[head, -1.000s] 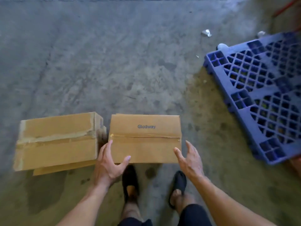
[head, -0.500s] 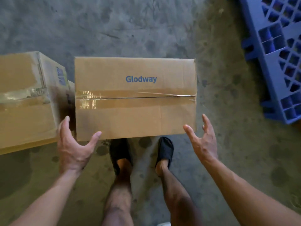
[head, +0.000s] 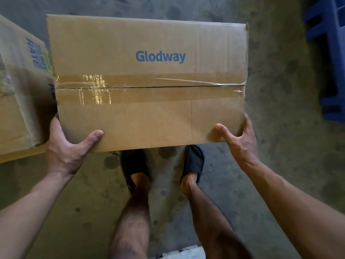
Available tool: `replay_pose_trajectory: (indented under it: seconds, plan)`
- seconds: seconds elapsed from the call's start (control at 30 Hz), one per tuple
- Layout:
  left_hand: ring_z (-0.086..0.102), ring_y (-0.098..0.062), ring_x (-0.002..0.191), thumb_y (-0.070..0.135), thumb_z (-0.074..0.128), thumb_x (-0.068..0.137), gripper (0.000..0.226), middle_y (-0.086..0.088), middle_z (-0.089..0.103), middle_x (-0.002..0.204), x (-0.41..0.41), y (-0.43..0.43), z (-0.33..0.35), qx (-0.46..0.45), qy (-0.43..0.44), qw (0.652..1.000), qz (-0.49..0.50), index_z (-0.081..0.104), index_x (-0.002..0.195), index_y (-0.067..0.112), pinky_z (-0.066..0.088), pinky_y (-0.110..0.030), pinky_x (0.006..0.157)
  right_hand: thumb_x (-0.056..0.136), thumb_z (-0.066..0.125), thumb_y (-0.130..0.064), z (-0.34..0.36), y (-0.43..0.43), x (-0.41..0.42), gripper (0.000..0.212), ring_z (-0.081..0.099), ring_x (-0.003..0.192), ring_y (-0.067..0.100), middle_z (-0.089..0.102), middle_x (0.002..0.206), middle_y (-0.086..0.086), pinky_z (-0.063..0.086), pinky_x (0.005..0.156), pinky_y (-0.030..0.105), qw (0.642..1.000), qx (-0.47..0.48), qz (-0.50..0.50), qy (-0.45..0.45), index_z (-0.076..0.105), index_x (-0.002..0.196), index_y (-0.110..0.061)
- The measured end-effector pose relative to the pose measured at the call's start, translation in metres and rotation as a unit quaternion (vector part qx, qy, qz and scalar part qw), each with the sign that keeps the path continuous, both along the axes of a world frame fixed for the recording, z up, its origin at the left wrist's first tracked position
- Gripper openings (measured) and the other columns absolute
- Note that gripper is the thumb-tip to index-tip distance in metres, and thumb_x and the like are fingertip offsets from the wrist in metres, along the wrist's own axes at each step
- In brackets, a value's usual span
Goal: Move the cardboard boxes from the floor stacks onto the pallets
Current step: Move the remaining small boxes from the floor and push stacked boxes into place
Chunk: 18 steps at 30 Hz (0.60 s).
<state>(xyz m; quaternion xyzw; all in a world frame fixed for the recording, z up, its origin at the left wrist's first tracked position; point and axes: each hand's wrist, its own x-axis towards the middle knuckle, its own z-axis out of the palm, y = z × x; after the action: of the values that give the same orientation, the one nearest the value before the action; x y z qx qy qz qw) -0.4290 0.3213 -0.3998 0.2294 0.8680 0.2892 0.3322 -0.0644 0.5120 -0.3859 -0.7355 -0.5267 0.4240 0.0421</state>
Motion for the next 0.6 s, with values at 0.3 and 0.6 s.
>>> replay_pose_trajectory:
  seconds: [0.3, 0.6]
  plan:
    - [0.054, -0.019, 0.103, 0.074, 0.068, 0.058, 0.081, 0.001, 0.056, 0.121, -0.003, 0.019, 0.078, 0.03, -0.007, 0.999, 0.018, 0.044, 0.126, 0.035, 0.043, -0.018, 0.074, 0.062, 0.074, -0.074, 0.066, 0.028, -0.009, 0.101, 0.05, 0.128, 0.016, 0.05, 0.141, -0.007, 0.044, 0.11, 0.048, 0.999, 0.025, -0.014, 0.045, 0.034, 0.149, -0.044]
    - [0.055, -0.026, 0.111, 0.075, 0.068, 0.054, 0.114, -0.006, 0.055, 0.132, -0.034, 0.039, 0.236, 0.076, -0.03, 0.994, 0.073, 0.035, 0.145, 0.017, 0.047, -0.029, 0.082, 0.054, 0.081, -0.076, 0.226, 0.079, -0.058, 0.1, 0.059, 0.121, 0.017, 0.053, 0.118, -0.027, 0.055, 0.097, 0.05, 0.983, 0.086, 0.0, 0.162, 0.041, 0.142, -0.051]
